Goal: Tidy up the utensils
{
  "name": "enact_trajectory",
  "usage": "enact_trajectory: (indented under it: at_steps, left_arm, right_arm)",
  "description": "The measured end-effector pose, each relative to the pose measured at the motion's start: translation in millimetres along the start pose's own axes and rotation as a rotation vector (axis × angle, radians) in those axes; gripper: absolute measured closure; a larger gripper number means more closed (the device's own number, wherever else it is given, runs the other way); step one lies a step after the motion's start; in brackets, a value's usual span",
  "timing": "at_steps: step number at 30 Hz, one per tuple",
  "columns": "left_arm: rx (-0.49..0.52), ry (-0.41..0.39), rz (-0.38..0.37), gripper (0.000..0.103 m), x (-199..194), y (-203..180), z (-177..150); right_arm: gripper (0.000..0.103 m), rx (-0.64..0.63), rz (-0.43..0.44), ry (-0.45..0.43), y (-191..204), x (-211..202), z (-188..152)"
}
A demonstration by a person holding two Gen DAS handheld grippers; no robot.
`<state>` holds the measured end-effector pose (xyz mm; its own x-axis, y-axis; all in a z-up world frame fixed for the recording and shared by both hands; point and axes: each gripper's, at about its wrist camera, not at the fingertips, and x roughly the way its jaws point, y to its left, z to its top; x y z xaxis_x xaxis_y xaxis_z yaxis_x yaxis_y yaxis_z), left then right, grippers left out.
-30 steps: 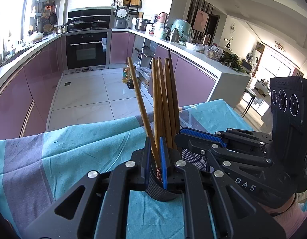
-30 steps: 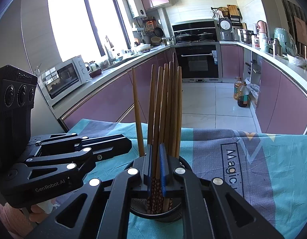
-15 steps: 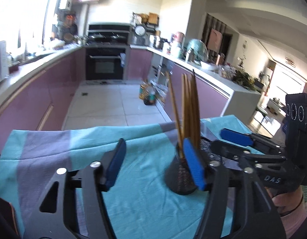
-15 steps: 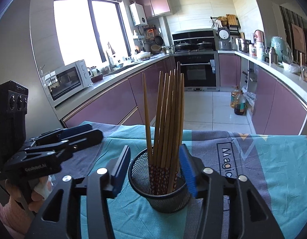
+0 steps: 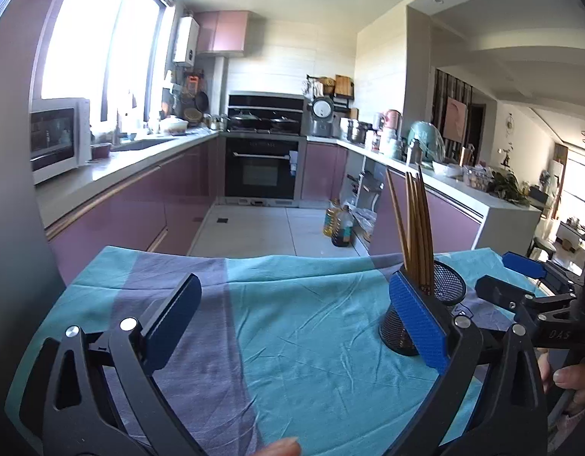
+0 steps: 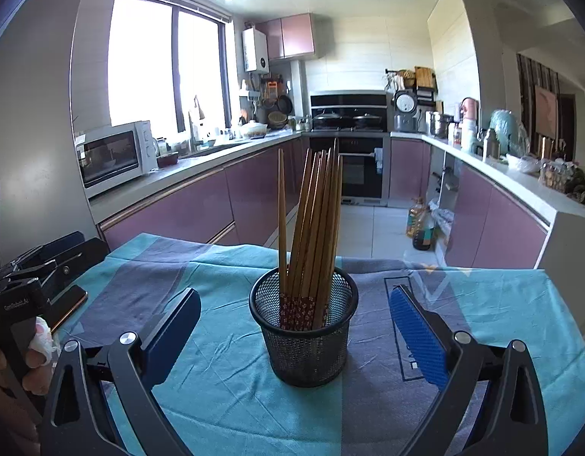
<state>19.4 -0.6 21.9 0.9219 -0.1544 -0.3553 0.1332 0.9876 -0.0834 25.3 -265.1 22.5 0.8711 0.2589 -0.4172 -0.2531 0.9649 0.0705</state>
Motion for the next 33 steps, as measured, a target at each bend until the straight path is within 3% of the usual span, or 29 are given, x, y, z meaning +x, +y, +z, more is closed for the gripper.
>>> enact_trajectory:
  at_steps: [11, 33]
  left_arm:
    - [0.036, -0.09, 0.066, 0.006, -47, -4, -6]
    - [0.004, -0.128, 0.127, 0.006, -59, -4, -6]
  right_arm:
    - [0.006, -0.004, -0.062, -0.107, 11, -32, -1]
    - [0.006, -0.043, -0.152, -0.241, 35, -58, -7]
